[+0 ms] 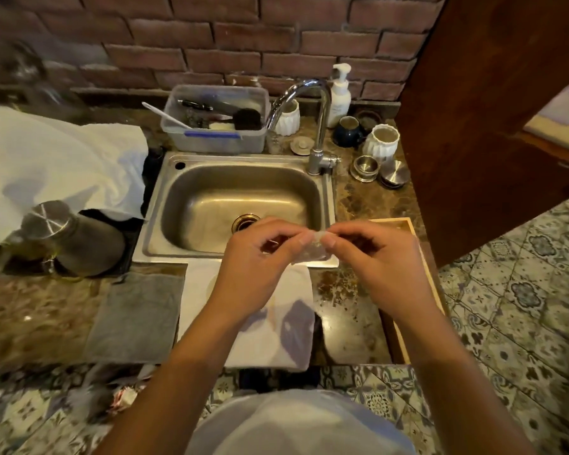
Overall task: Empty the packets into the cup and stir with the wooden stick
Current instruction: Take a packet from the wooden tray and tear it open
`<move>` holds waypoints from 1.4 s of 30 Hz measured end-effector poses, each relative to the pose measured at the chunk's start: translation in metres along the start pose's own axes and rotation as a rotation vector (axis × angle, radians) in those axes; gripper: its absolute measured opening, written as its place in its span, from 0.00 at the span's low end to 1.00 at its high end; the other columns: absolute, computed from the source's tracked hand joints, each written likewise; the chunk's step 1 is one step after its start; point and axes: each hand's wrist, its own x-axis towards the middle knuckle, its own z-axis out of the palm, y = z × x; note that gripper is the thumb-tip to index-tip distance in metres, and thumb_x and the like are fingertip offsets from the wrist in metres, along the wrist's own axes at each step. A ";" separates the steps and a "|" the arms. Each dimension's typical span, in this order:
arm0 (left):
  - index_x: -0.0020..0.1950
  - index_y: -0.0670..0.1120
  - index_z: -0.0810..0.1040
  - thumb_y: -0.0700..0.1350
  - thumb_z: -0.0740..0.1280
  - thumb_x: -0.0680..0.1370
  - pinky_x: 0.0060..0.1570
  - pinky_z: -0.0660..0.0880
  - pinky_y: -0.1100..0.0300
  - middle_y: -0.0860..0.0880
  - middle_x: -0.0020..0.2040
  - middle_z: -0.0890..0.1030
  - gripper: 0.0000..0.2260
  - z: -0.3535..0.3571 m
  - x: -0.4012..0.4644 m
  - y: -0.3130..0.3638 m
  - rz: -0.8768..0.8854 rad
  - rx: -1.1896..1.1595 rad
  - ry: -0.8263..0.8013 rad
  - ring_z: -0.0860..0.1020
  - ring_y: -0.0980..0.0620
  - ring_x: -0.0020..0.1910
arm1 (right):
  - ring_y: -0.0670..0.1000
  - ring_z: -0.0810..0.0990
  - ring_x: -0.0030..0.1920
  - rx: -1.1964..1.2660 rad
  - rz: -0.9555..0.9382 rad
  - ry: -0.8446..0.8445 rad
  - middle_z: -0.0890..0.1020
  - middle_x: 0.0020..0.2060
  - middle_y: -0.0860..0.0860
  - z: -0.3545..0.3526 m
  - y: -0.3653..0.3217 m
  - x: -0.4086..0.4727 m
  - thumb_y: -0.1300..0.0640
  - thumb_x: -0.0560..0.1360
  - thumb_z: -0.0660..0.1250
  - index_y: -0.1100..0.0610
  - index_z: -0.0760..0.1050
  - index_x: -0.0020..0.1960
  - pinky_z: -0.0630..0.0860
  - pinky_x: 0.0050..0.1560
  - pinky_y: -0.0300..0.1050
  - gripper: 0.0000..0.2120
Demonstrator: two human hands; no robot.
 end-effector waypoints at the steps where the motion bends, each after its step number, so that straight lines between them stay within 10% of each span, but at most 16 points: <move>1: 0.47 0.58 0.85 0.44 0.72 0.78 0.50 0.79 0.57 0.57 0.44 0.85 0.08 -0.007 -0.003 -0.001 0.014 -0.008 0.010 0.82 0.53 0.47 | 0.43 0.85 0.43 -0.023 -0.022 0.004 0.87 0.42 0.41 0.008 -0.006 -0.001 0.55 0.77 0.75 0.52 0.87 0.53 0.78 0.44 0.35 0.06; 30: 0.47 0.44 0.81 0.45 0.69 0.80 0.53 0.79 0.44 0.47 0.50 0.82 0.06 -0.085 -0.050 -0.016 0.129 -0.186 0.230 0.81 0.47 0.51 | 0.47 0.79 0.43 0.022 -0.140 0.059 0.80 0.43 0.43 0.101 -0.075 -0.035 0.52 0.79 0.71 0.48 0.80 0.50 0.75 0.42 0.36 0.01; 42: 0.47 0.44 0.79 0.44 0.67 0.80 0.48 0.77 0.58 0.51 0.46 0.81 0.05 -0.075 -0.057 -0.013 0.076 -0.233 0.230 0.80 0.54 0.47 | 0.53 0.81 0.46 0.154 -0.091 -0.084 0.83 0.43 0.45 0.099 -0.061 -0.036 0.53 0.77 0.72 0.51 0.84 0.50 0.80 0.46 0.49 0.04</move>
